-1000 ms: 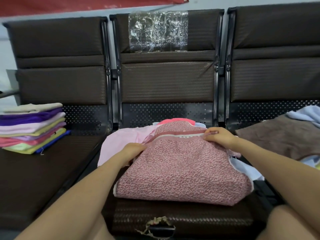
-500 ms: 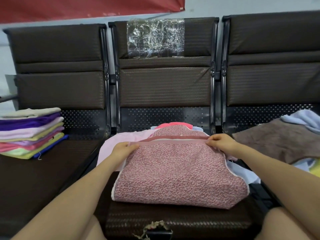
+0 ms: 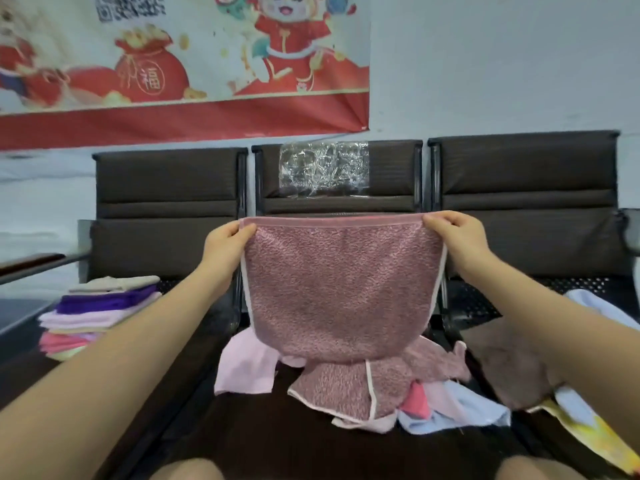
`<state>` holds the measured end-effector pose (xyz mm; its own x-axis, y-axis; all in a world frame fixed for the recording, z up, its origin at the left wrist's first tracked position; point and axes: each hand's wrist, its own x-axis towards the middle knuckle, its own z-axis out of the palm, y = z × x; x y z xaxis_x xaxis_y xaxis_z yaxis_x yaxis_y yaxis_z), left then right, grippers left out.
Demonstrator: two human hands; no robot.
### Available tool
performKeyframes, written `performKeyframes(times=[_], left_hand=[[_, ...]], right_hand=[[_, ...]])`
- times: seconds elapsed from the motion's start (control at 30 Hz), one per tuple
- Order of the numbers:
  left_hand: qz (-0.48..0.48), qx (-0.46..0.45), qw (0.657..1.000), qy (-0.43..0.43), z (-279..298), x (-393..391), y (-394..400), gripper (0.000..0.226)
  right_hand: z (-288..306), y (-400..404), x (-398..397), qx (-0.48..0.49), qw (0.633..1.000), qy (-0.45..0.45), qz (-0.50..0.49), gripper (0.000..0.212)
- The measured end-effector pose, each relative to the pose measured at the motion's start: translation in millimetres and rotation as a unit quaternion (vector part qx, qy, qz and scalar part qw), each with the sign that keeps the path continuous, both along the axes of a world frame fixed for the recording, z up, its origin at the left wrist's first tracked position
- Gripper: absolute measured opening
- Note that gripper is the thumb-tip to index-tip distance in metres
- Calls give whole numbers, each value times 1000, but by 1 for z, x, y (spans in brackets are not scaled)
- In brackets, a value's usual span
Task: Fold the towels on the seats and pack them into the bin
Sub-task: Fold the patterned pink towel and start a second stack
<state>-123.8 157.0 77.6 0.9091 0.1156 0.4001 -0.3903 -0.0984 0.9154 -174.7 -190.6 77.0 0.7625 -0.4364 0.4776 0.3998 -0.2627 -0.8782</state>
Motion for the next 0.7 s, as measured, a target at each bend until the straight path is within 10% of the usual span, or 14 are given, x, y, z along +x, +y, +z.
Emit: performKeyframes(times=[0.27, 0.47, 0.7], left_hand=[[58, -54, 995, -67, 55, -35, 8, 24], [47, -72, 994, -68, 64, -36, 19, 22], [38, 162, 982, 89, -34, 9, 22, 28]], right_hand=[[52, 24, -42, 46, 997, -46, 33, 11], [65, 25, -38, 179, 972, 84, 129, 18], [-26, 8, 10, -52, 966, 252, 13, 9]])
